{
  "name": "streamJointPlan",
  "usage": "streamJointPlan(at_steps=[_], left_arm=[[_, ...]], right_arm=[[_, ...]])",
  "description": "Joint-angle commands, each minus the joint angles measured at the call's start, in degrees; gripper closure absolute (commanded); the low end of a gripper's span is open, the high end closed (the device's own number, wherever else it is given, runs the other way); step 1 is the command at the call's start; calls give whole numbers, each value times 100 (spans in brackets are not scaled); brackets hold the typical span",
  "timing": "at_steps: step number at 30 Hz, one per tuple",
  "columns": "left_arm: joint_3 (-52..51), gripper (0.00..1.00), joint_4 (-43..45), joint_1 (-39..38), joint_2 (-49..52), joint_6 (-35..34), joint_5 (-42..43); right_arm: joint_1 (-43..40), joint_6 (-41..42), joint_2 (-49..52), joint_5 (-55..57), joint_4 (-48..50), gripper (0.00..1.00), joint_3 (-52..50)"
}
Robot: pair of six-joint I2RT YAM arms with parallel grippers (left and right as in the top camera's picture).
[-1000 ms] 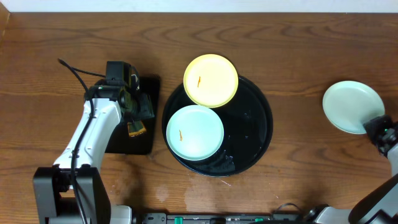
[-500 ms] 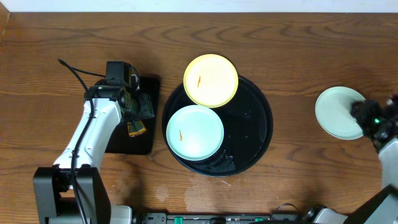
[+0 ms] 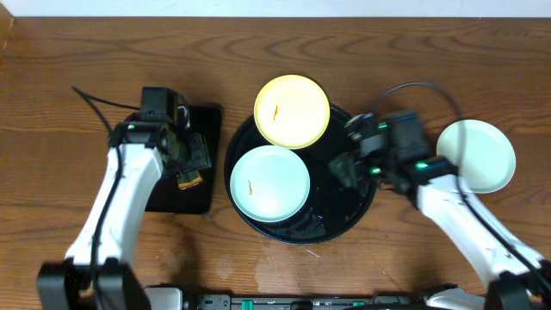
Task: Clean dirty plates on tray and stack at the side
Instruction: 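Grip the rim of the lower mint plate with the right gripper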
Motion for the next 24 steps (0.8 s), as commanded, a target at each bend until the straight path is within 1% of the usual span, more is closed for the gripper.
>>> streamJointPlan(at_steps=[1, 4, 7, 9, 11, 14, 20, 22, 24], left_arm=[[205, 35, -76, 11, -485, 37, 291], [205, 35, -120, 13, -765, 35, 332], [205, 35, -127, 13, -914, 35, 330], [205, 35, -144, 13, -935, 35, 330], [203, 35, -166, 13, -933, 35, 330], [203, 35, -208, 13, -933, 35, 330], [203, 35, -221, 13, -933, 35, 330], [203, 35, -227, 13, -933, 35, 330], [203, 35, -229, 13, -933, 35, 330]], right_arm=[[507, -533, 411, 756, 61, 46, 42], [710, -533, 817, 938, 352, 47, 42], [813, -538, 1180, 535, 822, 50, 50], [820, -533, 1228, 229, 1027, 53, 122], [820, -533, 1231, 365, 1154, 57, 149], [824, -535, 1309, 599, 1097, 57, 146], [984, -774, 1784, 264, 1158, 56, 144], [1045, -767, 1939, 424, 1224, 67, 144], [1064, -765, 2044, 697, 1224, 72, 144]])
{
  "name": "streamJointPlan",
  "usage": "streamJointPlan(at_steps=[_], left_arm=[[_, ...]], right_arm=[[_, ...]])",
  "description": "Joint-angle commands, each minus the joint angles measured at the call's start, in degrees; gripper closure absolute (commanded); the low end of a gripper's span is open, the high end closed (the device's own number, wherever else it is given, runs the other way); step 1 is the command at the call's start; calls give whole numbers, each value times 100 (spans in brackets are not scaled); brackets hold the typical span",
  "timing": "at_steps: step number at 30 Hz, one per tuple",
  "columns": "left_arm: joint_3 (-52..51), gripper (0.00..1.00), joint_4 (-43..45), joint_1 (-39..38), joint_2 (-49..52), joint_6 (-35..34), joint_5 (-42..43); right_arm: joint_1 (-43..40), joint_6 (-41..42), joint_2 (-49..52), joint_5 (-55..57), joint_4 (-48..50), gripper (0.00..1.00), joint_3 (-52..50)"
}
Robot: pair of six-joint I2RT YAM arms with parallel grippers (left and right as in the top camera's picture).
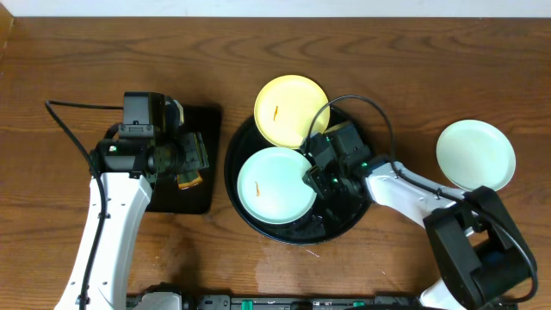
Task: Clean dirty plates on tray and stack at the side
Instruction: 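Grip the rim of the lower mint plate with the right gripper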
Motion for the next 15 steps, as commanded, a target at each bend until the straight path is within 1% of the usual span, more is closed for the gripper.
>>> streamJointPlan(at_steps=[1, 2, 5, 7, 9, 12, 15], left_arm=[[125, 35, -35, 15, -9, 37, 52], [125, 35, -39, 15, -9, 39, 52], [125, 35, -37, 15, -9, 39, 52], [125, 35, -35, 15, -9, 39, 52], [125, 35, -33, 15, -9, 37, 50], [120, 35, -7, 15, 17, 39, 46], [120, 35, -7, 15, 98, 33, 4]], right_arm=[[74, 37, 262, 507, -103, 78, 4], [61, 205, 245, 702, -151, 84, 4], [-2, 640, 31, 1530, -439, 90, 15], [-48, 1130, -199, 2216, -822, 99, 48], [-114, 1613, -452, 2677, -1147, 99, 52], [-232, 1860, -693, 2769, -1381, 99, 52], [-363, 2330, -715, 2837, -1519, 99, 50]])
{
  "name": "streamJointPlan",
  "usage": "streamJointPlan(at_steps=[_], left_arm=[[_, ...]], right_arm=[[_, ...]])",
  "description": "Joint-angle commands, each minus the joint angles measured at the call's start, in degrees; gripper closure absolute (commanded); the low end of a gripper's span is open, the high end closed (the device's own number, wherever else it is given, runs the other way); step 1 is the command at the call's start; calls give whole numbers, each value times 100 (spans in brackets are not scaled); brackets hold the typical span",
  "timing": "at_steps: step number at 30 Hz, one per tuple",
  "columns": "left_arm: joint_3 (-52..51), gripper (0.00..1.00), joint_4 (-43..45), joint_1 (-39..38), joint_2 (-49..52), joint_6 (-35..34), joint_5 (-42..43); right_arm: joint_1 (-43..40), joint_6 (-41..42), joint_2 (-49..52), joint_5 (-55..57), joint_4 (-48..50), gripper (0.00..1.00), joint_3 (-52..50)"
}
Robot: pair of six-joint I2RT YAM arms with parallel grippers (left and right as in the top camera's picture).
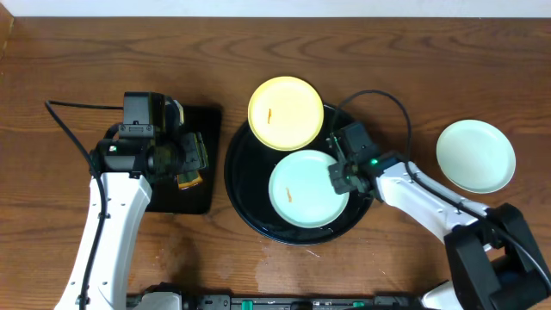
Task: Clean dirty plates on tray and stack at the side
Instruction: 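Grip the rim of the lower mint plate with the right gripper, then grasp the sponge again with the left gripper and lift it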
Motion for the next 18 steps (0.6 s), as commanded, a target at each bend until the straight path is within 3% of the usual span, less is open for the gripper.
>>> streamJointPlan(at_steps=[1, 5, 6, 7, 10, 13, 18], left_arm=[[120, 35, -13, 15, 140, 28, -46], [120, 35, -94, 15, 310, 33, -149], [120, 35, -107, 15, 330, 35, -149], [120, 35, -120, 15, 350, 33, -166], [120, 35, -140, 15, 356, 33, -304], [120, 35, -138, 15, 358, 33, -608], [120, 35, -109, 15, 428, 28, -813]], right_arm=[[-201, 879, -76, 667, -92, 99, -55], [-306, 1215, 13, 599, -175, 99, -57], [-310, 1211, 15, 546, -173, 92, -57], [-310, 1191, 15, 533, -168, 76, -57], [-317, 625, 17, 533, -76, 84, -57], [-326, 107, 35, 540, 9, 83, -70], [-326, -55, 306, 555, 225, 82, -72]])
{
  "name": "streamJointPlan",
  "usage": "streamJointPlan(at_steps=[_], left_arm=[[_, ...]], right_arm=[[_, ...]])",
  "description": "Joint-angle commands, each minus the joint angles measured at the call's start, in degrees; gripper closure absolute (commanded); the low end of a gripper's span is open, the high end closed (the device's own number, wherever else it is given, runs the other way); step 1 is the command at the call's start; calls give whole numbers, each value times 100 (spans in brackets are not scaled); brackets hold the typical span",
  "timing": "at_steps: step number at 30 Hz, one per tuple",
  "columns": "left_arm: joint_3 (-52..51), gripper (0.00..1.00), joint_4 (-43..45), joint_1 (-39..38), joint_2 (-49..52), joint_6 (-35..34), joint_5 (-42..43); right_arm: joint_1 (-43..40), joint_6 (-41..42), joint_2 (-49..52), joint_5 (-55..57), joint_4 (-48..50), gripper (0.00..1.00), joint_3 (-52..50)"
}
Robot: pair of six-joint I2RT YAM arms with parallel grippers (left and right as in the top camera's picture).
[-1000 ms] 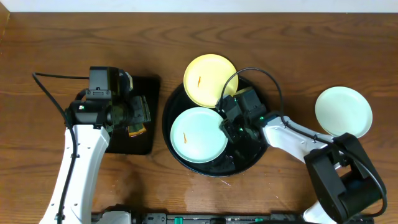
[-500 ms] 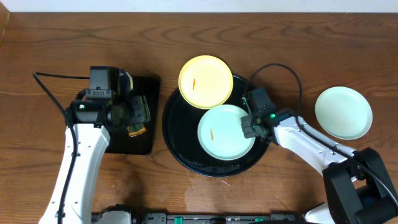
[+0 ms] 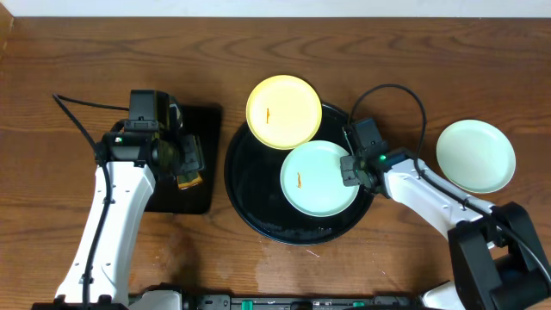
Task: Clean dirty plates on tray and stack at the side
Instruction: 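Grasp the sponge again with the left gripper and lift it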
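A pale green plate (image 3: 320, 178) with an orange smear lies in the right half of the round black tray (image 3: 255, 207). My right gripper (image 3: 351, 169) is shut on its right rim. A yellow plate (image 3: 283, 112), also marked with an orange smear, rests over the tray's far rim. My left gripper (image 3: 188, 158) hovers over a black mat (image 3: 196, 196) left of the tray, and appears shut on a yellow-green sponge (image 3: 188, 179).
A clean pale green plate (image 3: 475, 155) sits on the wooden table to the right of the tray. The right arm's cable (image 3: 405, 90) loops above the tray's right edge.
The pale green plate, with my right gripper on its rim, has shifted a little further right and back in the tray. The left arm has moved slightly over the mat.
My right gripper stood at the tray's right side, apart from the pale green plate at the tray's left front. Then it was at that plate's right rim. Then the plate lay mid-tray in its grip, and now right of centre.
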Motion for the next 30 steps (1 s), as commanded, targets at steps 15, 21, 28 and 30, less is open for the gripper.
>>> streamJointPlan(at_steps=[15, 21, 28, 30], left_arm=[[-87, 41, 671, 13, 2046, -483, -990], [-85, 58, 1145, 20, 2955, -483, -988], [-44, 93, 1110, 17, 3193, -404, -979], [66, 93, 870, 20, 3023, -297, -977]], right_arm=[[-31, -400, 538, -201, 136, 99, -63], [-31, -400, 538, -203, 136, 99, -63], [-31, -398, 538, -205, 136, 99, -63], [-31, -398, 538, -205, 136, 99, -63]])
